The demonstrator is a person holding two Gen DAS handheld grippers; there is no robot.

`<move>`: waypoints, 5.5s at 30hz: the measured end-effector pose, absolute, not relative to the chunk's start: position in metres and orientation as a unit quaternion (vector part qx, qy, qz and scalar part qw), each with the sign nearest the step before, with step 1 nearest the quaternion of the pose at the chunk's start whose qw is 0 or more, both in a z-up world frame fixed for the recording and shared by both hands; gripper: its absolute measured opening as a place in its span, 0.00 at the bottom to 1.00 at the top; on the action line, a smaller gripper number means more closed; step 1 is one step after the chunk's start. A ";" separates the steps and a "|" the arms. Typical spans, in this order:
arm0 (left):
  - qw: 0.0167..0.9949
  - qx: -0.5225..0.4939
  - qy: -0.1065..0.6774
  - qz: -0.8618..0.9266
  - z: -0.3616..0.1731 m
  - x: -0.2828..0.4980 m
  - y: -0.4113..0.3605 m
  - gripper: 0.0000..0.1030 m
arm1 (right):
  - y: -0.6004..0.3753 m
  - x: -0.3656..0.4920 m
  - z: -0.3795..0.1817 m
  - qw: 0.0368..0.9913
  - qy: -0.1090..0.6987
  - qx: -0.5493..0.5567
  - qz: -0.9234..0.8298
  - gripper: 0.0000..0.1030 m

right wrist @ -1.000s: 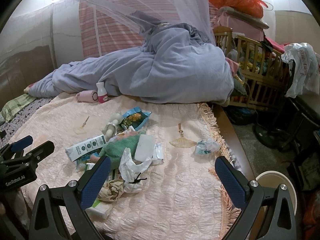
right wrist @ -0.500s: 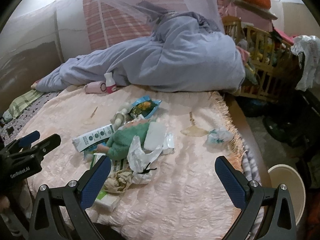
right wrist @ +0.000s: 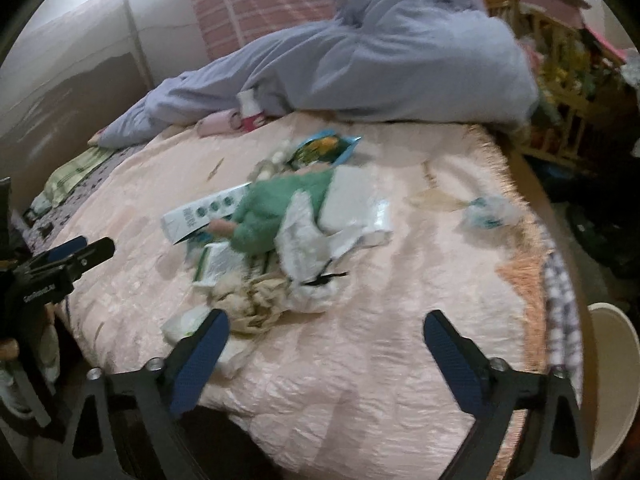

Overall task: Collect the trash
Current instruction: 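Grasp the beige crumpled cloth with the right tool while the left tool grasps the white-green tissue pack, then carry both items over the white bucket and open both tools to drop them, then grasp the white plastic bag with the right tool while the left tool grasps the green plush toy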

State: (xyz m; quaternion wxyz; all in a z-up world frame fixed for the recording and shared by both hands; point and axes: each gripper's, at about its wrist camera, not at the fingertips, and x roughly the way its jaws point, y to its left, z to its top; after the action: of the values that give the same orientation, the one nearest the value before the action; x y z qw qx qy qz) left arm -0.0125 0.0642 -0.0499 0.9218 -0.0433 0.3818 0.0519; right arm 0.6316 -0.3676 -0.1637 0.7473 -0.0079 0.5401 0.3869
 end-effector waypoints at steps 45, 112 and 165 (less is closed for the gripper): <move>0.849 -0.039 0.503 -0.160 -0.095 0.009 -0.045 0.20 | -0.375 0.629 -0.220 0.703 0.573 0.061 0.417 0.49; 0.857 0.094 0.435 -0.261 -0.035 0.050 -0.325 0.39 | -0.663 0.676 -0.241 0.809 0.555 0.145 0.127 0.64; 0.883 -0.024 0.442 -0.158 -0.061 0.108 -0.074 0.58 | -0.349 0.680 -0.242 0.702 0.567 0.123 0.412 0.27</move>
State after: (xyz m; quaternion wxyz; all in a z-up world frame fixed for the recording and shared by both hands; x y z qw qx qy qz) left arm 0.1080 -0.0739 -0.0611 0.8829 -0.0243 0.4415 -0.1581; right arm 0.6799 -0.3487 -0.2421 0.7022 0.1229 0.5674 0.4122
